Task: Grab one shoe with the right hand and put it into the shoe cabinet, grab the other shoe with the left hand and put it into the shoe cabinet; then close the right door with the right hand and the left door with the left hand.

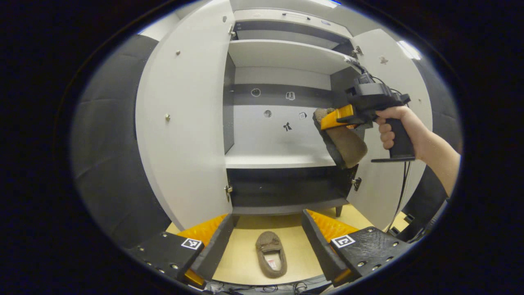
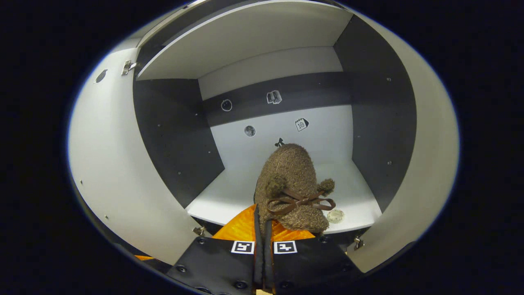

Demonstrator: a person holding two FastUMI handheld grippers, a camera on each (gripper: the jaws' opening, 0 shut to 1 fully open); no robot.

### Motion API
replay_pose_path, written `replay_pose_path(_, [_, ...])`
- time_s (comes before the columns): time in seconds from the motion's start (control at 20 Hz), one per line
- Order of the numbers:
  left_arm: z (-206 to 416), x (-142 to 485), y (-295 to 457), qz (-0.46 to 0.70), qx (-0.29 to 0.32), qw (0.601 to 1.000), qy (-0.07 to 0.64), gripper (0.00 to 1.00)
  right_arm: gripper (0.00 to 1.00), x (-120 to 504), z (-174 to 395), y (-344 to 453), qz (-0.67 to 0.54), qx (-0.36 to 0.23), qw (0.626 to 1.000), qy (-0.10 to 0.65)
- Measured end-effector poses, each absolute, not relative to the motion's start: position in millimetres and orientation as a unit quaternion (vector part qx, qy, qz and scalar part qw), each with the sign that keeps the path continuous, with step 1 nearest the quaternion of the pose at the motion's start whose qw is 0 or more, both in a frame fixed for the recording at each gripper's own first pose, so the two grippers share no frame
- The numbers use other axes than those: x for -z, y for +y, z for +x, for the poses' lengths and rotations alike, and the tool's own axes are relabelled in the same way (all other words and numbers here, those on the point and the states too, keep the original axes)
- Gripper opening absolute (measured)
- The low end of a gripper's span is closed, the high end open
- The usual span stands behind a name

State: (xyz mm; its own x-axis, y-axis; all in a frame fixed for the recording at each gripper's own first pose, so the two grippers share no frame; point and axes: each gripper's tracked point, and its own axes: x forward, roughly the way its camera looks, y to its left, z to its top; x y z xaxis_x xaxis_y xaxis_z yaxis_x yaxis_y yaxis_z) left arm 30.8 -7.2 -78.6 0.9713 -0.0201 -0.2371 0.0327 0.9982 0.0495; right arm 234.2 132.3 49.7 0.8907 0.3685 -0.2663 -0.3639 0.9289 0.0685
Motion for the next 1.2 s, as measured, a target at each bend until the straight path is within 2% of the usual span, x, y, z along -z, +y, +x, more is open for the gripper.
replay_pose_path(0.05, [31.0, 79.0, -7.1, 0.029, 0.012, 0.992, 0.119, 1.0, 0.0, -55.0, 242.6, 132.0, 0.005, -0.186, 0.973, 0.133])
replay_pose_path(0.1, [32.6, 78.7, -6.7, 0.029, 0.009, 0.992, 0.119, 0.98, 0.03, -58.2, 250.7, 133.1, 0.001, -0.185, 0.974, 0.128])
replay_pose_path(0.15, [34.1, 78.8, -6.1, 0.028, 0.006, 0.993, 0.118, 1.0, 0.03, -61.8, 258.9, 133.7, -0.002, -0.185, 0.975, 0.123])
replay_pose_path(0.25, [37.2, 75.0, -5.5, 0.026, -0.003, 0.993, 0.112, 0.98, 0.03, -69.1, 276.1, 135.8, -0.006, -0.185, 0.976, 0.112])
replay_pose_path(0.3, [38.5, 72.3, -5.3, 0.027, -0.008, 0.994, 0.109, 1.0, 0.03, -70.4, 285.0, 136.0, -0.008, -0.182, 0.978, 0.105])
replay_pose_path(0.5, [43.2, 58.7, 2.9, 0.034, -0.042, 0.994, 0.09, 0.98, 0.03, -73.4, 318.9, 134.2, -0.018, -0.169, 0.983, 0.076])
replay_pose_path(0.6, [45.6, 55.6, 6.4, 0.035, -0.057, 0.994, 0.088, 1.0, 0.03, -76.6, 333.1, 138.1, -0.022, -0.172, 0.983, 0.062])
replay_pose_path(0.8, [44.8, 51.8, 12.8, 0.036, -0.083, 0.992, 0.087, 0.98, 0.03, -82.1, 363.3, 139.3, -0.048, -0.155, 0.987, 0.012])
replay_pose_path(0.9, [41.4, 51.3, 17.0, 0.039, -0.096, 0.991, 0.085, 1.0, 0.03, -72.7, 369.0, 138.3, -0.056, -0.149, 0.987, 0.011])
replay_pose_path(0.95, [40.0, 51.7, 19.4, 0.039, -0.102, 0.99, 0.084, 0.98, 0.03, -66.5, 372.8, 139.8, -0.056, -0.148, 0.987, 0.014])
replay_pose_path(1.2, [35.5, 57.4, 26.2, 0.027, -0.118, 0.988, 0.09, 0.98, 0.04, -57.0, 378.7, 139.7, -0.059, -0.134, 0.989, -0.005])
